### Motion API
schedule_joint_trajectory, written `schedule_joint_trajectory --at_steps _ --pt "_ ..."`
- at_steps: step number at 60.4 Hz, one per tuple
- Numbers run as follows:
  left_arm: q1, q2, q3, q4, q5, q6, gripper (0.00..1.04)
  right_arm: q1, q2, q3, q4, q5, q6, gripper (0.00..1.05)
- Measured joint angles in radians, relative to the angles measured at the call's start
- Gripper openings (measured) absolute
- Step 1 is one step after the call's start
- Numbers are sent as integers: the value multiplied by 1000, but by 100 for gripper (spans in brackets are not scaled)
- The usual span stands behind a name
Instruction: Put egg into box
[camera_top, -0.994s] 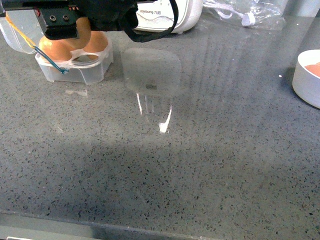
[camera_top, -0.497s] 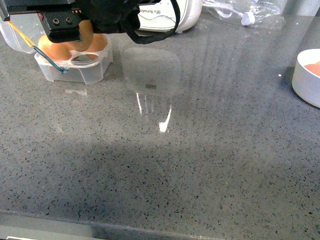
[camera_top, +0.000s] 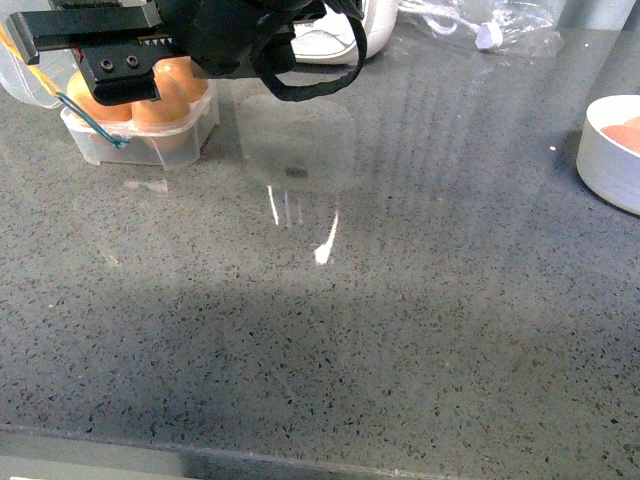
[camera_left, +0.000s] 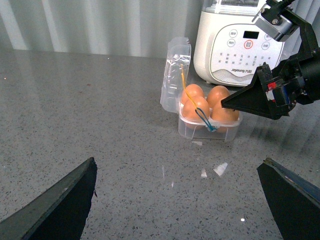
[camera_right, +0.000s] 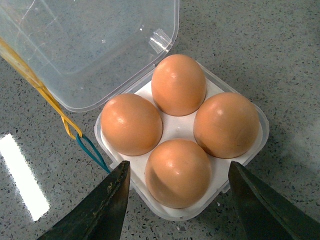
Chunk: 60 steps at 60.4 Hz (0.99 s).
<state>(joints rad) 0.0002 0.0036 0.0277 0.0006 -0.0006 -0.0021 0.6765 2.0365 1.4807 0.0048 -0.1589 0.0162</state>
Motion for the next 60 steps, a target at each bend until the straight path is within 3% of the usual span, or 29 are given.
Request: schedule_joint_trajectory --at_steps 9,16,31,49,60 --pt "0 0 0 0 0 0 98 -9 -16 -16 10 -7 0 78" --pt "0 0 0 0 0 0 98 -25 -75 -53 28 -28 0 99" --pt "0 0 0 0 0 0 98 -103 -275 -244 208 -8 -1 97" --pt "0 0 0 0 0 0 98 -208 -622 -627 396 192 35 97" --pt "0 0 0 0 0 0 98 -252 -821 -837 534 343 -45 97"
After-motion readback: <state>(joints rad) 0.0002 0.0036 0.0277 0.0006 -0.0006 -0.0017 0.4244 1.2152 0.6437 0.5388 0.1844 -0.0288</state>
